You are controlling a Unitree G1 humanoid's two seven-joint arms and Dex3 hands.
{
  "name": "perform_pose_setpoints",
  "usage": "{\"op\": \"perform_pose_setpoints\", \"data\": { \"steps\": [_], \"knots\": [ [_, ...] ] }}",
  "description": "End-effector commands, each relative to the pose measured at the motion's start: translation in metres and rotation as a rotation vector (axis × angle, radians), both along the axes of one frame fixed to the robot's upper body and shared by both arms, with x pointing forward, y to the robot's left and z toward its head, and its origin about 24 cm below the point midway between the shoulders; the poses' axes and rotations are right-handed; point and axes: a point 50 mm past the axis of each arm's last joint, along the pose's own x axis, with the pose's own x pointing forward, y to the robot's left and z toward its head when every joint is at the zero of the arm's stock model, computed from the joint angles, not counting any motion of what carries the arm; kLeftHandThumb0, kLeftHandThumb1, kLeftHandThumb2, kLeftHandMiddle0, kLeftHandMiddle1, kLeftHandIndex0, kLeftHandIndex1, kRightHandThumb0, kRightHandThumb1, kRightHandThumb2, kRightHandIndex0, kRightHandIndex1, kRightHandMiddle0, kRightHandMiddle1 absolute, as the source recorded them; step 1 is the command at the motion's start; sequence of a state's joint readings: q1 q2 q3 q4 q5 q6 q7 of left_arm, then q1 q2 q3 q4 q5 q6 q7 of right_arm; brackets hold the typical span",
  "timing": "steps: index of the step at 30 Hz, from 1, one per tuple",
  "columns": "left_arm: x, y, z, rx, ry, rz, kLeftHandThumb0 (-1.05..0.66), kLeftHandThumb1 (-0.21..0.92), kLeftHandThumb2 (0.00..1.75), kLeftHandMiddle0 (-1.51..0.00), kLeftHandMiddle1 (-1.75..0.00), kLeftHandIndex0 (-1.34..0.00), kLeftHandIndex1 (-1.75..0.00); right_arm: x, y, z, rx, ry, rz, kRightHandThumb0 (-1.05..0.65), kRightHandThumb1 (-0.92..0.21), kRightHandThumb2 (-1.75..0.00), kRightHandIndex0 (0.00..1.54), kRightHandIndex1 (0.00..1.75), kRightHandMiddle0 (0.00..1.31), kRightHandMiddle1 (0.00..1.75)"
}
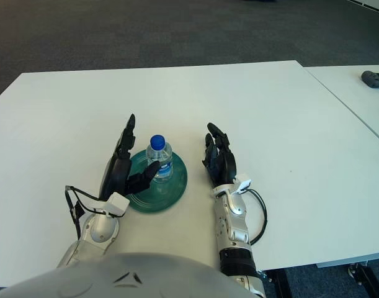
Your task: Put the bottle into the plate.
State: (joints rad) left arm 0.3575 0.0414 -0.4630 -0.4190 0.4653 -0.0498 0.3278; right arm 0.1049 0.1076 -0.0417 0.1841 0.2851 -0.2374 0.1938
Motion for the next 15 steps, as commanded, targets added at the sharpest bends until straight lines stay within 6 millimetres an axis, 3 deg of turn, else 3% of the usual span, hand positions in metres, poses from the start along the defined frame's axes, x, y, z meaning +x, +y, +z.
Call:
{"op": "perform_pose_setpoints", "data": {
  "steps": [1, 4, 8, 15],
  "knots": [
    [0.005, 0.008, -0.012, -0.08, 0.009, 0.059, -1.05, 0.92, 0.91, 0.0, 0.0, 0.0, 0.0, -0.01, 0.0, -0.02, 0.006, 0.114, 0.004, -0.72, -0.92, -0.64, 0.4, 0.0, 0.0, 0.64],
    [0.009, 0.015, -0.022, -0.07, -0.024, 0.133, -1.05, 0.92, 1.04, 0.0, 0.0, -0.01, -0.01, -0.01, 0.0, -0.02, 0.006, 0.114, 0.004, -0.72, -0.92, -0.64, 0.4, 0.0, 0.0, 0.64],
    [0.013, 0.018, -0.042, -0.066, -0.033, 0.246, -1.05, 0.92, 1.19, -0.07, -0.01, 0.0, -0.43, -0.01, 0.0, -0.02, 0.006, 0.114, 0.004, -0.72, -0.92, -0.64, 0.4, 0.0, 0.0, 0.64],
    [0.015, 0.018, -0.04, -0.295, -0.031, 0.277, -1.04, 0.92, 1.24, -0.12, -0.02, 0.0, -0.69, -0.009, -0.001, -0.02, 0.006, 0.114, 0.004, -0.72, -0.92, -0.64, 0.4, 0.0, 0.0, 0.64]
  ]
}}
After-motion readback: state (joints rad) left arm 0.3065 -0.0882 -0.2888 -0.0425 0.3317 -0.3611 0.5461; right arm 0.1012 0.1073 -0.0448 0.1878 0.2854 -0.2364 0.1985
